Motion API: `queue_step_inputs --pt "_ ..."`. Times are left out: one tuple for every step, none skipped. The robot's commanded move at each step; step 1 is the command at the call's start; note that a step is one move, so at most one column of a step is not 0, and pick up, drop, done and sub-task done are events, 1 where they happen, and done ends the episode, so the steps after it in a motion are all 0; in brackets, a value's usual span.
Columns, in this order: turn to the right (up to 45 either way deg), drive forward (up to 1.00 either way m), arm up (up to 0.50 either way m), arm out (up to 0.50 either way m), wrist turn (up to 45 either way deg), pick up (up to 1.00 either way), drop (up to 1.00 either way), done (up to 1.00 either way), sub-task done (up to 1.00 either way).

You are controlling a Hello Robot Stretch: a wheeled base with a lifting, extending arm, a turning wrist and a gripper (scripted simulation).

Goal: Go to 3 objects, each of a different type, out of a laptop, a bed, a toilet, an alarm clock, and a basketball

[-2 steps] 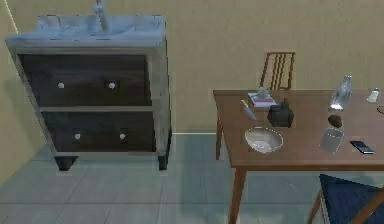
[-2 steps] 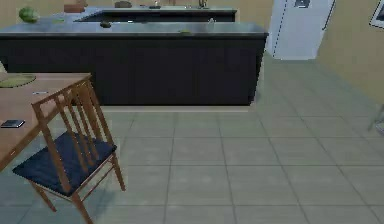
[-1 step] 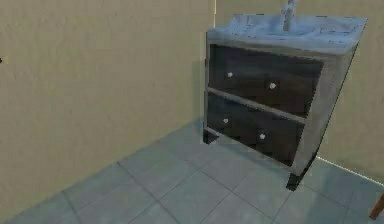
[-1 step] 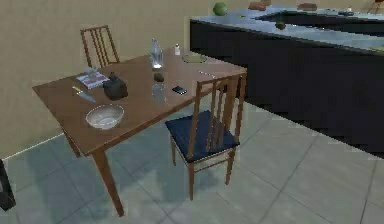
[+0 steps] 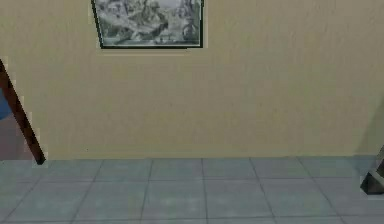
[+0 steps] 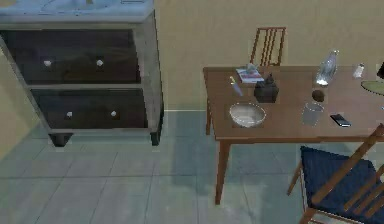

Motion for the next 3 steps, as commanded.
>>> queue_step_inputs --pt "-45.0 0.0 0.0 0.0 0.0 0.0 0.0 0.0 0.0" --pt "-15.0 0.0 0.0 0.0 0.0 0.0 0.0 0.0 0.0" --pt "0.0 1.0 0.0 0.0 0.0 0.0 0.0 0.0 0.0"
